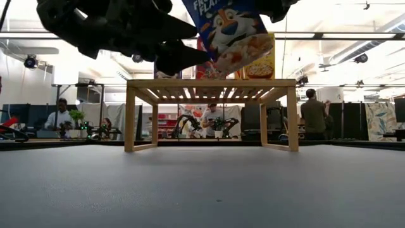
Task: Stack cereal on shelf
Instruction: Put the blue cereal box on the shelf aligned with the other blue cereal box
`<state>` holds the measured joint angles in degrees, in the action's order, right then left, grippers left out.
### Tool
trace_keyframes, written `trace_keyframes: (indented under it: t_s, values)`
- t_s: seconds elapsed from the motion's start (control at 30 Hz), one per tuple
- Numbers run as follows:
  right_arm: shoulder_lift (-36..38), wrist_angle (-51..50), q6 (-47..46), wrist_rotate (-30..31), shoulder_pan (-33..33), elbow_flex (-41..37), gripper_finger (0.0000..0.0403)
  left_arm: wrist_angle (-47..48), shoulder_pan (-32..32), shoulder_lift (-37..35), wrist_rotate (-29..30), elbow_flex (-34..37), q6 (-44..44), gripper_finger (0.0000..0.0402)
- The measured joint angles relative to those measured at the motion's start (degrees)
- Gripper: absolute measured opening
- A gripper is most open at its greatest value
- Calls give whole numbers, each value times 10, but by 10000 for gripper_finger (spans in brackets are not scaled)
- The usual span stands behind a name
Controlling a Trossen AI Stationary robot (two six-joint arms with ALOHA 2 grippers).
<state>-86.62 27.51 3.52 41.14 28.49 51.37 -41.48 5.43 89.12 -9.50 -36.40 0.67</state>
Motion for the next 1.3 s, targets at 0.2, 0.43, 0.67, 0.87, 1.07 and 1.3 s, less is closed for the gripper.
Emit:
trace_keyframes:
  t_s: [0.2,0.43,0.67,0.87,1.07,1.3]
  values:
    - [0,-8,-1,0,0,0,168,68,1,-3,-7,-23,-1,355]
    - [0,-17,-1,13,-1,0,164,80,2,-19,-21,-8,1,350]
    - [0,-15,-1,14,-5,0,165,18,2,-8,-52,-4,27,350]
    - [0,-15,-1,15,-8,0,162,1,2,-3,-51,-4,32,350]
    - [-1,-15,-1,15,-8,0,164,-16,2,-3,-51,-4,44,346]
    - [0,-15,-1,15,-8,0,164,-22,2,-3,-46,-4,44,311]
